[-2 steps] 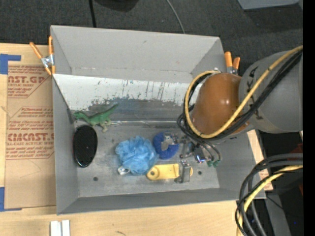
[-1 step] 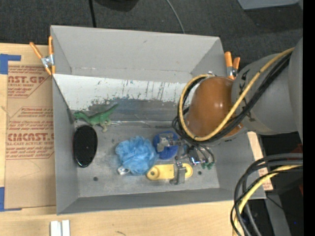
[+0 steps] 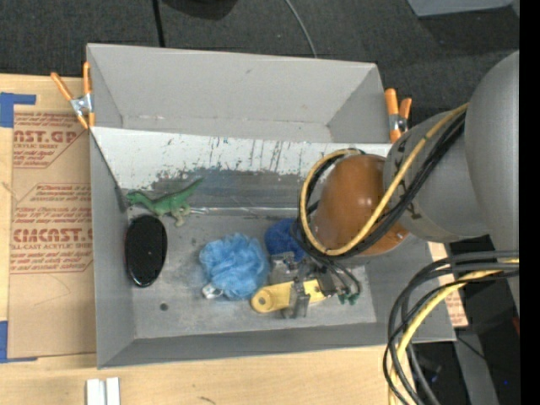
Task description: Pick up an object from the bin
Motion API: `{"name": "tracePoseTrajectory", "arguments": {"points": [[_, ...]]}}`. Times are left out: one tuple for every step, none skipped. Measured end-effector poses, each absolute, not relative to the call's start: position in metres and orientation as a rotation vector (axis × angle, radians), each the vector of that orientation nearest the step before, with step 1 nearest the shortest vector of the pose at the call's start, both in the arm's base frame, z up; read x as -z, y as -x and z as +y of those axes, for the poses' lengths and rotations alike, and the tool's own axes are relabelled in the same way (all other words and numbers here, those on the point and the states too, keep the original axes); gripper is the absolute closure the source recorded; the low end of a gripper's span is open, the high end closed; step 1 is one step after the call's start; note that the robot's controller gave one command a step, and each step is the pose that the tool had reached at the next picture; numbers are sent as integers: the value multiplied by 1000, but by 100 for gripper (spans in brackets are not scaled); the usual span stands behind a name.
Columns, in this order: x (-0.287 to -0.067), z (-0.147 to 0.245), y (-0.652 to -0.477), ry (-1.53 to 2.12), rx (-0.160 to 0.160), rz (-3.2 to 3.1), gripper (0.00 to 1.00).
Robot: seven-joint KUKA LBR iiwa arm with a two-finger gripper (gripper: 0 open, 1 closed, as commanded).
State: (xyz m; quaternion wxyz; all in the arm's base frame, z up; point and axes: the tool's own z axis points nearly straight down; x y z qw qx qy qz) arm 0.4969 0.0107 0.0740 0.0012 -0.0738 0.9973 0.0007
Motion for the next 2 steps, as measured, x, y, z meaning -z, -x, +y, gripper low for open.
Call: {"name": "tracePoseTrajectory", "arguments": {"points": [[-74, 11, -497, 232, -2, 3131, 100], [-213, -2, -493, 293, -1, 3118, 100]]}}
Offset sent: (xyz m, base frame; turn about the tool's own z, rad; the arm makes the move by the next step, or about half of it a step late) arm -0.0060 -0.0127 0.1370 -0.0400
